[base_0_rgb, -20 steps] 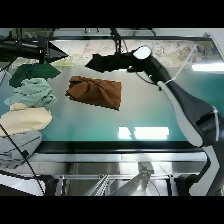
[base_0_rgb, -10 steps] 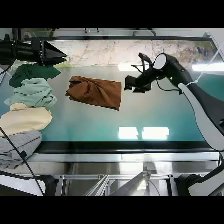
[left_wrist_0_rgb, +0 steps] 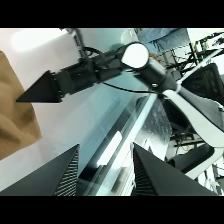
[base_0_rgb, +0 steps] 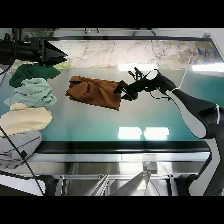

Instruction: Fold the shirts.

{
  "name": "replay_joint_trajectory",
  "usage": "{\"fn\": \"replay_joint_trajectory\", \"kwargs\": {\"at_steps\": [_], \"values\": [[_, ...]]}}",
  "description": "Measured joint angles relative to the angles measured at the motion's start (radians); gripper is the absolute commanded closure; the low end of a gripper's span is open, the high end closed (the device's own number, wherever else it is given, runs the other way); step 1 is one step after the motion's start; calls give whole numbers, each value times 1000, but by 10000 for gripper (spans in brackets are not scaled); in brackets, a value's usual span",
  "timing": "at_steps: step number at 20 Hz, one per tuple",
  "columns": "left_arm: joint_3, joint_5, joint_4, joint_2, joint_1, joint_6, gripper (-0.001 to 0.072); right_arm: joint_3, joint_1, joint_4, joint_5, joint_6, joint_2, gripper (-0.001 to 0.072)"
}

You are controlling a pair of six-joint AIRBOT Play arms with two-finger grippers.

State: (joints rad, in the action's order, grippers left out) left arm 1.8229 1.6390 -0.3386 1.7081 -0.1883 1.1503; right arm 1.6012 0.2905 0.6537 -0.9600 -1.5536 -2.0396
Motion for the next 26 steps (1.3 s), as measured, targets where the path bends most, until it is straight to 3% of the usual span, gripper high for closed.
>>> {"fn": "replay_joint_trajectory", "kwargs": {"at_steps": [1,2,3,9,14,17,20,23,26], "values": [[0,0,0,0,0,0,361,-2,3,-39,5,32,-13,294],[0,0,0,0,0,0,361,-3,7,-76,8,64,-25,578],[0,0,0,0,0,0,361,-5,10,-111,14,100,-34,691],[0,1,2,0,0,4,361,5,-2,-340,-11,295,46,693],[0,8,2,0,0,4,362,39,-172,-373,-37,323,389,691],[0,8,0,0,0,4,362,53,-346,-323,-26,254,588,691],[0,8,0,0,0,4,361,57,-522,-157,-53,125,707,691],[0,8,0,0,1,4,362,58,-692,-5,-92,14,728,691],[0,8,0,0,2,4,362,60,-832,79,-87,-26,677,692]]}}
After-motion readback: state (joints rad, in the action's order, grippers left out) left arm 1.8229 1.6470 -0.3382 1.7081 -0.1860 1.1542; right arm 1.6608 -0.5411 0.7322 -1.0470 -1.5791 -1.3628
